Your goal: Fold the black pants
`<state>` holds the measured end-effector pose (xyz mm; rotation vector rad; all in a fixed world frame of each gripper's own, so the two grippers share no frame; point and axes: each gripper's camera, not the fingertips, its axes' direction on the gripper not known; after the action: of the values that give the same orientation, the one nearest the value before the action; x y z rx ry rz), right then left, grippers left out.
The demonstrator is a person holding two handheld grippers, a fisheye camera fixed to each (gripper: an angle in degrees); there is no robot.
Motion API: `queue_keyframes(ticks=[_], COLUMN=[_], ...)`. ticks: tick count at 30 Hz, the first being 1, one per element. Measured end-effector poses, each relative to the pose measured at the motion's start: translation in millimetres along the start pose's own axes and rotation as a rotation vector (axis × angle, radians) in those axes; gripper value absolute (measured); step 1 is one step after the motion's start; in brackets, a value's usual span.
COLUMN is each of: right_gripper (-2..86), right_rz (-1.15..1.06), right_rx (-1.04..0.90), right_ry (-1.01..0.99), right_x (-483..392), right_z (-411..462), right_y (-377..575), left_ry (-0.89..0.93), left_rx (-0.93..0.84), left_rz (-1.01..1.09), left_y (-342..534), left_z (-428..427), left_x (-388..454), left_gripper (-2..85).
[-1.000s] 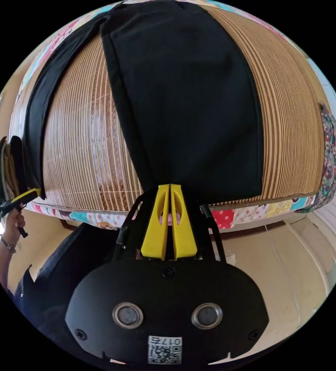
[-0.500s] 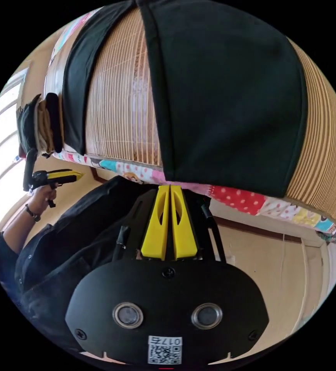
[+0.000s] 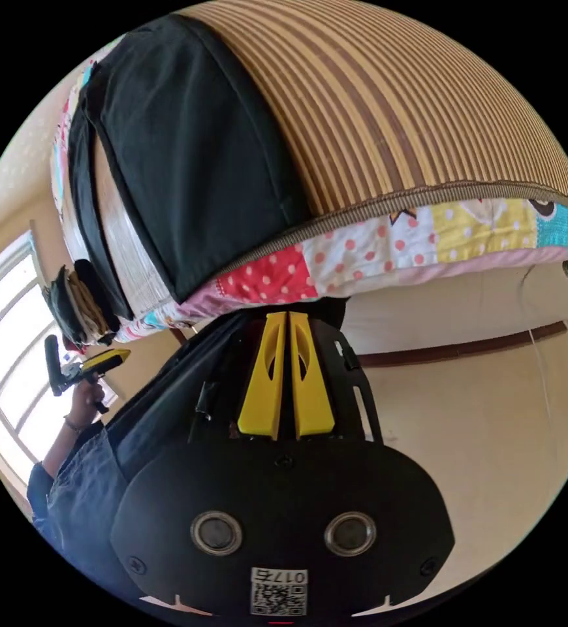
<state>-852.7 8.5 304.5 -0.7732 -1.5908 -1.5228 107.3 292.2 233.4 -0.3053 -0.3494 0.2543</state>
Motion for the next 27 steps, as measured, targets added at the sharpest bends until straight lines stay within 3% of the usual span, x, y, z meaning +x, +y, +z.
queue_keyframes(ticks=[3, 6, 11, 17, 21, 24, 27], right_gripper=[6.7, 8.7, 9.2, 8.7, 7.5, 6.5, 7.0], right_rz=[0.073, 0.184, 0.117, -0.019, -0.143, -0.117, -0.093], right_rx=[0.094, 0.062, 0.045, 0.005, 0.031, -0.011, 0.035], right_ry=[-0.068, -0.186, -0.121, -0.142, 0.003, 0.129, 0.126], right_x=[0.8, 5.6, -22.7, -36.8, -69.2, -82.4, -96.2], right_z=[-19.3, -9.4, -2.6, -2.0, -7.6, 1.8, -2.3], right_y=[-3.9, -15.6, -9.2, 10.4, 29.1, 37.0, 46.2], left_ry=[-0.058, -0.147, -0.151, -0.187, -0.138, -0.11, -0.062], left_rx=[-0.01, 0.01, 0.05, -0.004, 0.009, 0.036, 0.093], left_rz=[0.062, 0.1, 0.12, -0.03, -0.19, -0.276, -0.352], left_y=[-21.5, -34.9, -31.4, -15.7, 3.7, 12.2, 15.8], left_z=[11.0, 19.6, 43.0, 95.7, 109.8, 113.6, 111.4], left_x=[34.6, 63.5, 76.9, 23.3, -31.0, -58.4, -81.3], left_gripper=[-0.6, -0.6, -0.6, -0.6, -0.6, -0.6, -0.5])
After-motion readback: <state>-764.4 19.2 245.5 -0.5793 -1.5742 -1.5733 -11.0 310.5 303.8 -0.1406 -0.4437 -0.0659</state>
